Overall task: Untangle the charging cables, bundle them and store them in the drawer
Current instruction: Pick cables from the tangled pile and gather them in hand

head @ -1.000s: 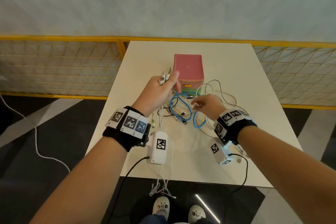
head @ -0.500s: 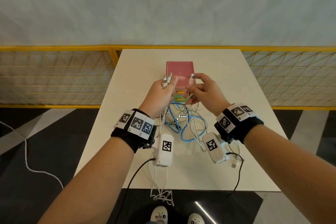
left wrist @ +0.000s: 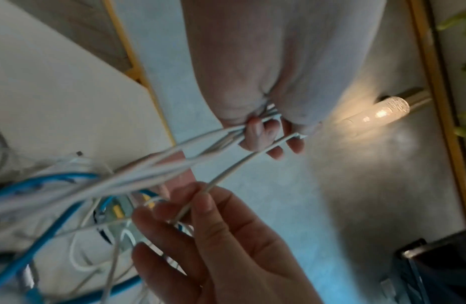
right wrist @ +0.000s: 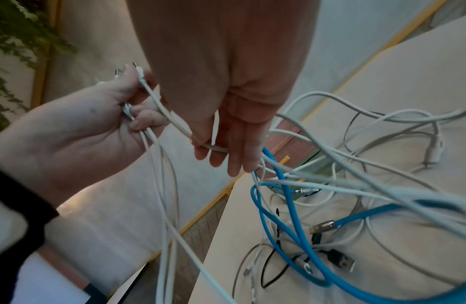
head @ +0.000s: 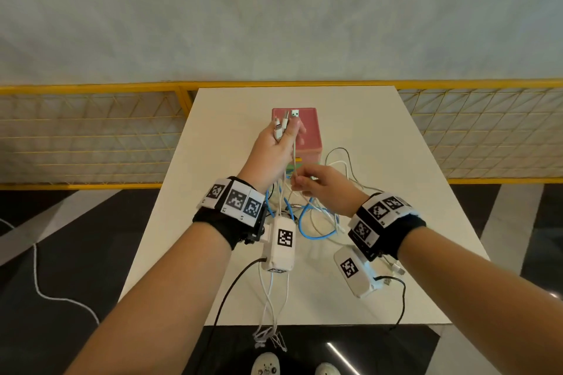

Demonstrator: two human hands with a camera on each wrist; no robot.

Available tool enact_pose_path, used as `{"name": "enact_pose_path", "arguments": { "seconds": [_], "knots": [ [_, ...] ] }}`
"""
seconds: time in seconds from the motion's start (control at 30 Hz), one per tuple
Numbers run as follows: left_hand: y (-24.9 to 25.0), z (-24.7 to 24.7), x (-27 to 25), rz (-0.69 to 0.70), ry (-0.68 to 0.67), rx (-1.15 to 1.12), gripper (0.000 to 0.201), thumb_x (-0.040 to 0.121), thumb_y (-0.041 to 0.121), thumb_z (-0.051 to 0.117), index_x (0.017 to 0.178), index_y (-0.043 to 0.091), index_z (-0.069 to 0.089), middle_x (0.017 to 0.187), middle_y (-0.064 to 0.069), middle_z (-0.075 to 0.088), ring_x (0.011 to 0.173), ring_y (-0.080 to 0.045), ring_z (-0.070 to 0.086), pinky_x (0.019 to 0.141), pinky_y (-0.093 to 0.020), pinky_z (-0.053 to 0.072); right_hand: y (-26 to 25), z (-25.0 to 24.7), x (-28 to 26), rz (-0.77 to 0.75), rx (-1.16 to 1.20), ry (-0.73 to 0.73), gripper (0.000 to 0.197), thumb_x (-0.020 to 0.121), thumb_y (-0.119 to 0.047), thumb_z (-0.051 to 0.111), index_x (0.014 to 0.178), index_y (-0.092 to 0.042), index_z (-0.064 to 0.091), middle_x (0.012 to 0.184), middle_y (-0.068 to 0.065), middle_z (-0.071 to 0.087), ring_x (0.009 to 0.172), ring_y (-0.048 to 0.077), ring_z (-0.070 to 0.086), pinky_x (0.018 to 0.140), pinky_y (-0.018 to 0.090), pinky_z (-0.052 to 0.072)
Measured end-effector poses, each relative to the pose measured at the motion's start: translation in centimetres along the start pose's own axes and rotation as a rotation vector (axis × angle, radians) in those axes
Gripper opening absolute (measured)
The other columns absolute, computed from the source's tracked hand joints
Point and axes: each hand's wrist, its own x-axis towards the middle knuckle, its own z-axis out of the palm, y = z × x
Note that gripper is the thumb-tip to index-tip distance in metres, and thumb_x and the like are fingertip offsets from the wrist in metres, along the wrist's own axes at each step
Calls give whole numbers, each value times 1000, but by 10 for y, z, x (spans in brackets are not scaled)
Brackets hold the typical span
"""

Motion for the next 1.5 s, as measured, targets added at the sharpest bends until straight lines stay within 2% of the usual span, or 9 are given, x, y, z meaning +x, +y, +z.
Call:
{"name": "enact_pose_path", "arguments": {
  "seconds": [0.3, 0.4, 0.6, 0.8, 0.9, 1.07, 1.23, 1.37, 1.5],
  "knots": [
    [18, -6, 5, -8, 101, -166, 52, 104, 39, 35, 57, 15, 35, 56, -4, 34, 52, -18, 47, 57, -24, 49, 1, -2, 5, -136, -124, -43, 18, 99, -20, 43, 101, -9, 57, 100, 6, 65, 94, 13, 61, 79, 8, 42],
    [38, -15, 8, 9, 117, -373, 53, 103, 43, 34, 55, 21, 33, 49, 7, 27, 40, -9, 27, 39, -21, 28, 12, -5, 8, -90, -212, -72, 22, 100, -18, 40, 101, -2, 56, 100, 9, 62, 91, 16, 56, 76, 5, 39],
    [67, -47, 14, 122, 119, -383, 52, 98, 35, 54, 51, 26, 34, 43, 8, 23, 35, -8, 17, 39, -18, 13, 39, -31, 29, 14, -200, 51, 24, 101, -23, 38, 102, -5, 53, 97, 9, 65, 97, 25, 64, 95, 48, 47],
    [46, -39, 0, 66, -134, 163, 34, 101, 37, 47, 90, 18, 72, 52, 5, 33, 38, -4, 27, 39, -16, 26, 6, -49, 42, -58, -67, 235, 18, 97, -26, 50, 84, -16, 58, 83, -3, 67, 90, 20, 68, 84, 39, 49],
    [28, -22, -2, -35, -90, 196, 27, 103, 33, 42, 119, 30, 63, 55, 4, 36, 35, 0, 33, 39, -14, 29, -14, -51, 43, -152, -58, 251, 20, 94, -27, 55, 86, -11, 65, 87, 3, 72, 88, 19, 69, 87, 41, 52],
    [13, -8, 5, -198, -104, 220, 39, 103, 36, 42, 69, 17, 48, 38, 10, 38, 28, -1, 32, 39, -21, 28, -32, -47, 40, -270, -59, 234, 33, 90, -32, 57, 97, 0, 61, 92, 21, 67, 89, 38, 65, 82, 57, 50],
    [19, -12, 11, -78, 12, 224, 43, 100, 38, 45, 62, 19, 43, 48, 8, 40, 36, -4, 35, 49, -26, 31, -12, -46, 40, -180, -123, 130, 22, 100, -25, 42, 92, -10, 56, 90, 3, 70, 93, 29, 65, 89, 49, 49],
    [27, -11, 8, -28, 103, 69, 39, 100, 36, 48, 66, 17, 46, 44, 11, 40, 39, -5, 34, 49, -26, 29, -4, -42, 49, -129, -54, 87, 24, 102, -20, 35, 92, -11, 55, 92, 5, 65, 91, 17, 65, 91, 25, 47],
    [59, -34, 14, 20, 284, -177, 38, 101, 36, 48, 66, 21, 48, 42, 11, 39, 35, -3, 30, 38, -18, 22, 31, -48, 41, 7, -291, 23, 34, 102, -24, 35, 87, -6, 59, 88, 13, 63, 85, 20, 56, 86, 31, 41]
  ]
}}
